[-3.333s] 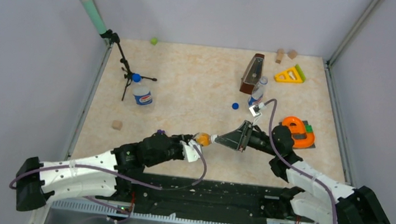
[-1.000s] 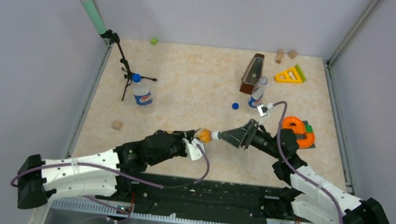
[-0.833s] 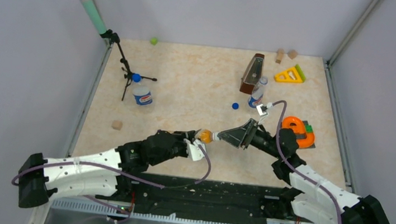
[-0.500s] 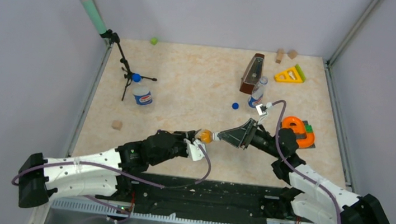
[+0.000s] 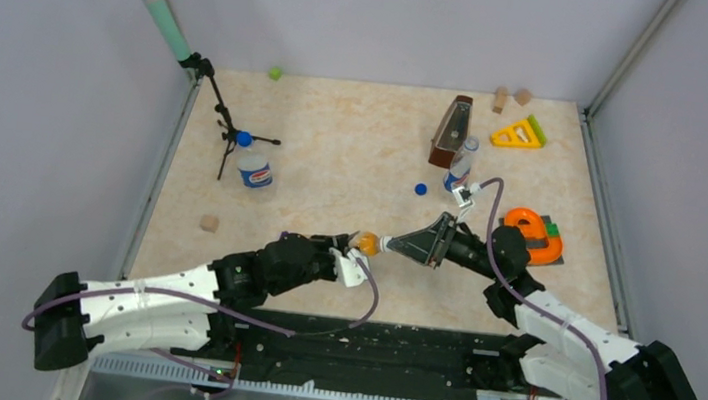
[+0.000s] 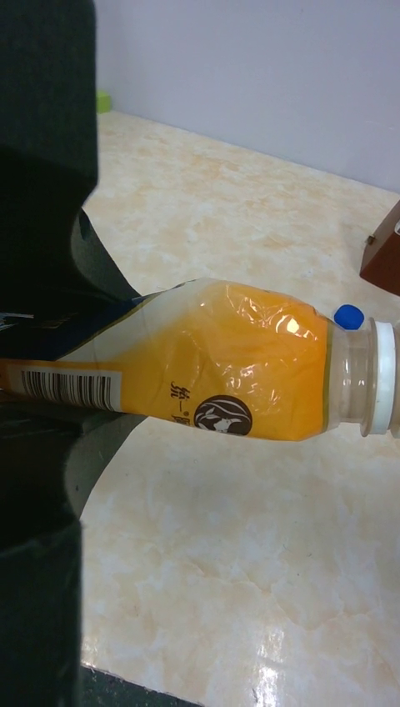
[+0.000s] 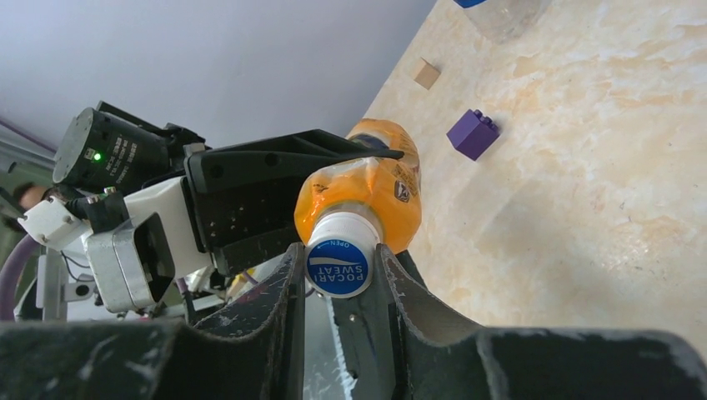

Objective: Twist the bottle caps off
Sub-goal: Unscrew the bottle cap from the plastic bottle.

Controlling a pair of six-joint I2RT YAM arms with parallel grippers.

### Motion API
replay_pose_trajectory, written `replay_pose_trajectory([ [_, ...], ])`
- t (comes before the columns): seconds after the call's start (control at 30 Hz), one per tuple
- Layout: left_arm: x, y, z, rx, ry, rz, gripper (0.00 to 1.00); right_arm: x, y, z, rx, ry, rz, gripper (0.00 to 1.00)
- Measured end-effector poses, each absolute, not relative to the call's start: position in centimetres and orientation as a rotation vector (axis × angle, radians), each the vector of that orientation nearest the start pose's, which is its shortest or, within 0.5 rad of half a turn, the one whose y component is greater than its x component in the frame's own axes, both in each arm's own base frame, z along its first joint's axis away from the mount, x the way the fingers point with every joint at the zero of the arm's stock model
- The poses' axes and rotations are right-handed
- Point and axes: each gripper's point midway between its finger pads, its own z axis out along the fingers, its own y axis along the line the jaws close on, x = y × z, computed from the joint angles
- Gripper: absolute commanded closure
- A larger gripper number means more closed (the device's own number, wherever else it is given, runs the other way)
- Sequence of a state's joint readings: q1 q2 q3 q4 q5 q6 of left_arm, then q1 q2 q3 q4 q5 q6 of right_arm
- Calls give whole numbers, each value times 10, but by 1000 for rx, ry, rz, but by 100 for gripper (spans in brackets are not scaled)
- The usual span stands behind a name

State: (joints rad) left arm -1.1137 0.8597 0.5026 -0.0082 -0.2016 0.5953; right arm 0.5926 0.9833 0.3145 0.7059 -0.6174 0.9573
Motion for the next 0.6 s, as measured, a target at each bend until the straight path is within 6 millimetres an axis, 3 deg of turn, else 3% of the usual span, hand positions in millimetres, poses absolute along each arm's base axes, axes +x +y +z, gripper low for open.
replay_pose_trajectory([
  [0.23,183,-258,157,1339,1473,-229,100,177,274,207,-299,1792,1604,100],
  [0.6,167,-266,150,1357,1613,-421,100,168,271,207,-403,1774,1563,100],
])
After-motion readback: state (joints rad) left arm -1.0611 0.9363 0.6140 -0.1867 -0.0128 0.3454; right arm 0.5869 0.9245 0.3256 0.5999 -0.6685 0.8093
